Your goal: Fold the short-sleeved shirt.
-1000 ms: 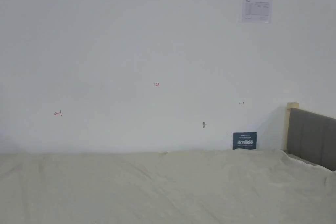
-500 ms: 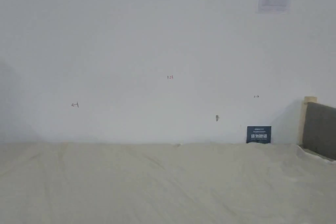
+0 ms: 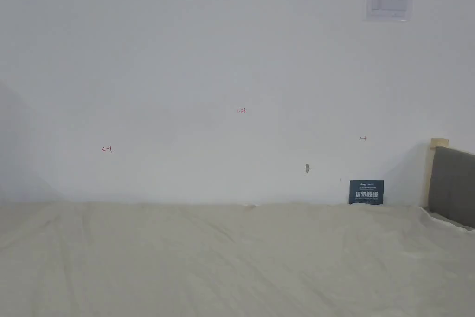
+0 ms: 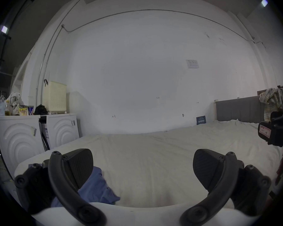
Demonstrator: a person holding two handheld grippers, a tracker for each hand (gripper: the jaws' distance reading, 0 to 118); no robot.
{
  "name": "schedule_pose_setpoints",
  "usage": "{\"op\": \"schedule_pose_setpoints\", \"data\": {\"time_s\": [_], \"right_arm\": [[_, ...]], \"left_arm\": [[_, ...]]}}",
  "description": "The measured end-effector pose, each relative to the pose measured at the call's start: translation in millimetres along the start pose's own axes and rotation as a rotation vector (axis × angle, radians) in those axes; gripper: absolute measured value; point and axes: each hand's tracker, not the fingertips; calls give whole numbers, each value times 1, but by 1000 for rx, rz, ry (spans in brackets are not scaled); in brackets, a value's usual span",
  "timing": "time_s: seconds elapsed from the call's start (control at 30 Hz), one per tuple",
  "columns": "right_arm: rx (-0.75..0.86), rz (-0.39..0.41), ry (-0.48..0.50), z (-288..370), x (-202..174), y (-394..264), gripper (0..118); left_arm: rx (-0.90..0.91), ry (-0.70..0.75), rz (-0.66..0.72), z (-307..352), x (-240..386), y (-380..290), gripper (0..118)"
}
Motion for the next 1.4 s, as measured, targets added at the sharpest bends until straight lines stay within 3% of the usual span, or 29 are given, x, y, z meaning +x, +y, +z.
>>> {"op": "schedule_pose_setpoints", "data": {"time_s": [0.23,0.27,0.33,0.37,0.4,0.47,0.53,0.6,1.17,1.27,1.4], "right_arm": [[-5,-5,-12,1,1,2,117],[-5,-1,-19,1,1,2,108],[3,-1,-19,2,0,3,75],[5,1,-23,2,0,3,53],[-1,10,-35,2,0,4,38],[-18,8,-46,-1,-1,6,11],[-29,-19,-41,-2,3,6,7],[-27,-38,-46,-2,6,5,0],[-39,-51,-62,2,17,5,0],[-40,-42,-43,0,6,7,0],[-42,-20,83,-7,-37,11,0]], "left_arm": [[27,45,-58,5,8,-3,118],[30,42,-62,6,8,-3,118],[40,37,-67,10,10,-2,115],[46,36,-68,11,10,-1,101],[54,26,-69,13,10,0,75],[70,23,-85,15,13,1,0],[76,89,-119,15,16,4,0],[78,21,-81,17,13,5,0],[68,51,-61,14,13,2,0],[65,84,-59,22,-3,4,0],[56,216,-81,43,-46,8,0]]}}
